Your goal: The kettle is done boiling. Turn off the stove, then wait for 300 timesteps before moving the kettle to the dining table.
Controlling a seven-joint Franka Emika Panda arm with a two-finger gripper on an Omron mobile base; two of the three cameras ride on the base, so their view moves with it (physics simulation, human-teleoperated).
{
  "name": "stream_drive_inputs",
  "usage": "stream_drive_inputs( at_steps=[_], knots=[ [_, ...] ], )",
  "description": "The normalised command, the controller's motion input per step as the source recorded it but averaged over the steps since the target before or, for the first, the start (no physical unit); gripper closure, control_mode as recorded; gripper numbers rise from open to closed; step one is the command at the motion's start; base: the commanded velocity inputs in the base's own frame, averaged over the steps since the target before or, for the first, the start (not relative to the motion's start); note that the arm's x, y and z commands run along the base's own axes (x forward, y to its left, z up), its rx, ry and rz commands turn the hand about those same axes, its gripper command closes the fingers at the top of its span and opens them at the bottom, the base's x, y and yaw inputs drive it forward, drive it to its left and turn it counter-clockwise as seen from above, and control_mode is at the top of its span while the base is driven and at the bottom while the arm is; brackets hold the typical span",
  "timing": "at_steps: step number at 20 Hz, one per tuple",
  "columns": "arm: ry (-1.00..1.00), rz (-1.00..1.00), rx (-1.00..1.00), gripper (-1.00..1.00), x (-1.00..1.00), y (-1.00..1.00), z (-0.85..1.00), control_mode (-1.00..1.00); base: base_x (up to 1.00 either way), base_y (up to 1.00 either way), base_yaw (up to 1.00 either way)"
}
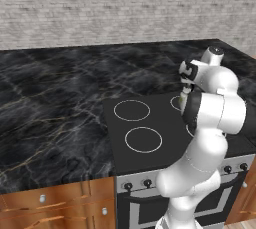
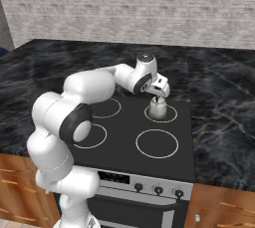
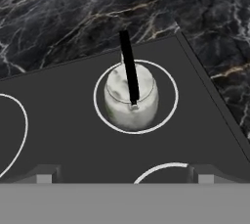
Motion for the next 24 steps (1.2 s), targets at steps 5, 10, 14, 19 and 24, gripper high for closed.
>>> stream_drive_inputs(
  at_steps=[5,10,14,19,24],
  knots=[
    [0.00,0.05,0.00,-1.00,0.21,-0.03,-0.09,-1.00,0.00,0.00,0.00],
    [0.01,0.05,0.00,-1.00,0.21,-0.06,-0.11,-1.00,0.00,0.00,0.00],
    [0.00,0.05,0.00,-1.00,0.18,-0.09,-0.08,-1.00,0.00,0.00,0.00],
    [0.00,0.04,0.00,-1.00,0.17,-0.06,-0.06,-1.00,0.00,0.00,0.00],
    [0.01,0.01,0.00,-1.00,0.25,0.00,-0.09,-1.00,0.00,0.00,0.00]
  ],
)
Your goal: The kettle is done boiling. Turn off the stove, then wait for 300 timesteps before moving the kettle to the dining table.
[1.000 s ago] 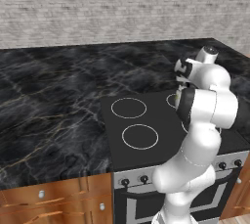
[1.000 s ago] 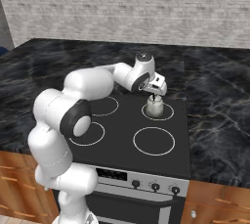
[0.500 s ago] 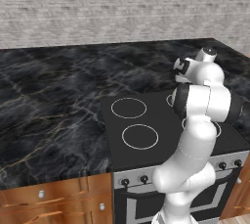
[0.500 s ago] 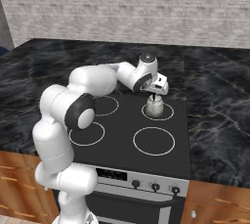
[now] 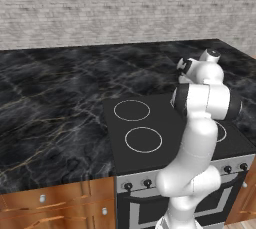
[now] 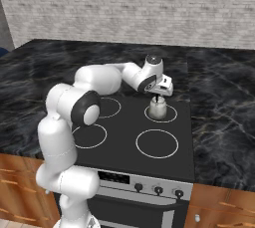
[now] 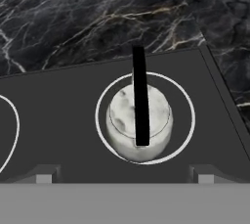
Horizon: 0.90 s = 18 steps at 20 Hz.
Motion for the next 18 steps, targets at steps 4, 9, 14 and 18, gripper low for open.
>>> stream_drive_inputs(
  at_steps=[4,9,14,18],
  knots=[
    [0.03,0.00,0.00,-1.00,0.26,0.00,-0.10,-1.00,0.00,0.00,0.00],
    [0.03,0.00,0.00,-1.00,0.21,-0.01,-0.10,-1.00,0.00,0.00,0.00],
    [0.02,0.01,0.00,-1.00,0.16,-0.03,-0.08,-1.00,0.00,0.00,0.00],
    [0.01,0.02,0.00,-1.00,0.15,-0.06,-0.09,-1.00,0.00,0.00,0.00]
  ],
)
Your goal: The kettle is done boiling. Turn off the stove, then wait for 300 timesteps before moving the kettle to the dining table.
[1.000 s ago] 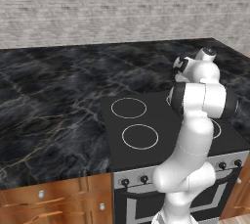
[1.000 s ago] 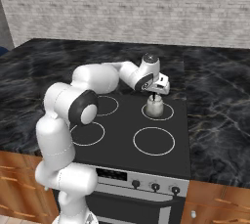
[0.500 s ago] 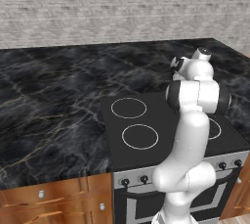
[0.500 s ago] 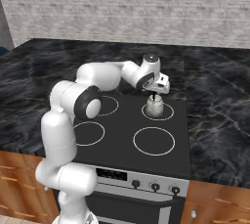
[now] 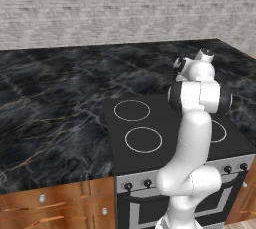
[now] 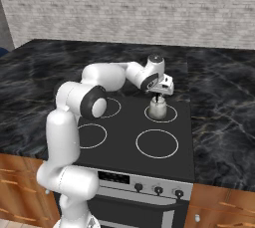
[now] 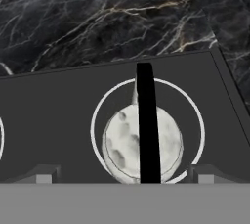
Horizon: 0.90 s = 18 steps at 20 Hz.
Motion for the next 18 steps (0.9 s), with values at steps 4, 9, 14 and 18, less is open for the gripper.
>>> stream_drive_inputs(
  at_steps=[4,9,14,18],
  knots=[
    [0.00,0.03,0.00,-1.00,0.18,-0.08,-0.12,-1.00,0.00,0.00,0.00],
    [0.01,0.03,0.00,-1.00,0.19,-0.08,-0.12,-1.00,0.00,0.00,0.00],
    [0.01,0.02,0.00,-1.00,0.18,-0.08,-0.09,-1.00,0.00,0.00,0.00],
    [0.02,0.02,-0.01,-1.00,0.18,-0.06,-0.06,-1.00,0.00,0.00,0.00]
  ],
)
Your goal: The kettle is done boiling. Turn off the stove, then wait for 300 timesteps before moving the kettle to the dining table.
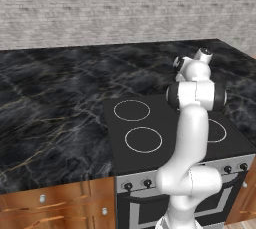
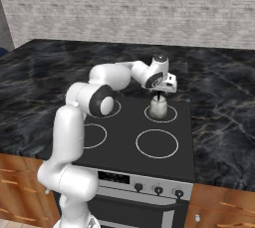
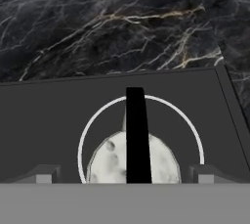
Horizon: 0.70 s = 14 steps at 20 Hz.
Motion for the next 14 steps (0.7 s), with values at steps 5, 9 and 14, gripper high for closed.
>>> stream_drive_inputs(
  at_steps=[5,9,14],
  knots=[
    [0.03,0.00,0.00,-1.00,0.11,0.00,-0.02,-1.00,0.00,0.00,0.00],
    [0.05,0.00,0.00,1.00,0.01,0.02,-0.10,-1.00,0.00,0.00,0.00],
    [0.05,0.00,0.00,1.00,0.00,0.00,-0.22,-1.00,0.00,0.00,0.00]
  ],
)
